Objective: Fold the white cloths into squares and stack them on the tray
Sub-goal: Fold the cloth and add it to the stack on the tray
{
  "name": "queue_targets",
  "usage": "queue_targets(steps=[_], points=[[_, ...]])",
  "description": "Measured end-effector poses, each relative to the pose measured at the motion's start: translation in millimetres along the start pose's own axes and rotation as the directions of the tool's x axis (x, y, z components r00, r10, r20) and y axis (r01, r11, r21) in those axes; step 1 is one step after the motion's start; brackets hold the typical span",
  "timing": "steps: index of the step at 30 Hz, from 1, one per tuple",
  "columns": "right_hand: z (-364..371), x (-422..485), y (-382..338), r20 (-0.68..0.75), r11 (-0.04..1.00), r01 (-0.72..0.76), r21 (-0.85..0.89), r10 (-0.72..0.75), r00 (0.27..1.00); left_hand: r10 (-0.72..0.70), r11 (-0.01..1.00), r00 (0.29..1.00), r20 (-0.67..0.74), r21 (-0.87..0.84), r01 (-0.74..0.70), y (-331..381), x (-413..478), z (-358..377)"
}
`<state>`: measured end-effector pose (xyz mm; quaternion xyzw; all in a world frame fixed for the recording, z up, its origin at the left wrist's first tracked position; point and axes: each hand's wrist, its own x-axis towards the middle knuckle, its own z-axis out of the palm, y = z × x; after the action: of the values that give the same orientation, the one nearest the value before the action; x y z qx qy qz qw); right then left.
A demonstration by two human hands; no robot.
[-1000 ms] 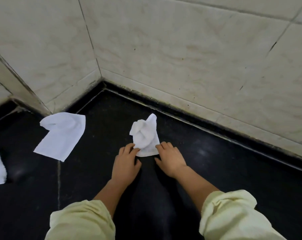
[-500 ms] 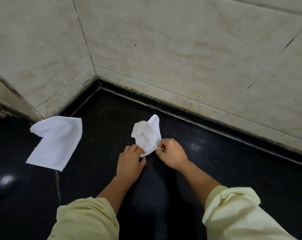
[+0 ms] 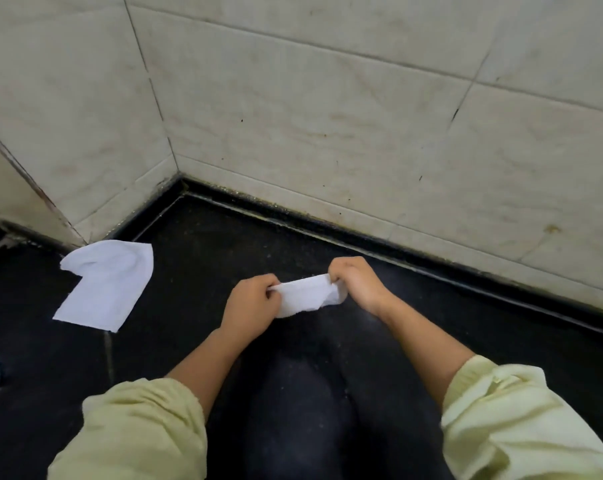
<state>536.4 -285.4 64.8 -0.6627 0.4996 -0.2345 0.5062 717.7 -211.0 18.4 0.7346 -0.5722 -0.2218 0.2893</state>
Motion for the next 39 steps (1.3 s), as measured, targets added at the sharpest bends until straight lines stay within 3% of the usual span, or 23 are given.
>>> queue_targets(steps=[4,9,13,19,26,29,33,39], points=[[-37,-28,-13,-0.004,0.998,0.022,-0.052,-0.022,1.0,0.054,0.999,0.995,0.088,-0.011,-0.053,24,-14,-15],[-88,-68,-9,-0.05,0.995,-0.041,-0.091,0.036,0.998,0.021,0.999,0.989,0.146,-0.035,-0.016,51,-32,-21],[-121,-89,9,-0.123,0.989,-0.079,-0.123,0.064,0.99,0.075,0.994,0.992,0.103,-0.09,-0.066,78,-40,-19],[-157,-112,27,-0.231,0.997,-0.07,-0.016,0.065,0.971,0.098,0.962,0.995,0.035,-0.26,-0.086,100,-42,-10],[-192,-141,47,-0.072,0.978,-0.126,0.166,0.14,0.988,0.078,0.872,0.963,0.257,-0.486,0.059,111,-61,-7],[-196,-153,62,0.054,0.961,-0.217,0.17,0.21,0.976,0.01,0.803,0.911,0.412,-0.547,0.238,107,-73,-3],[-192,-169,96,0.196,0.924,-0.371,0.089,0.349,0.916,-0.065,0.795,0.779,0.624,-0.439,0.418,88,-99,16],[-173,-200,146,0.352,0.871,-0.491,0.004,0.458,0.816,-0.21,0.715,0.565,0.798,-0.268,0.645,57,-145,61]])
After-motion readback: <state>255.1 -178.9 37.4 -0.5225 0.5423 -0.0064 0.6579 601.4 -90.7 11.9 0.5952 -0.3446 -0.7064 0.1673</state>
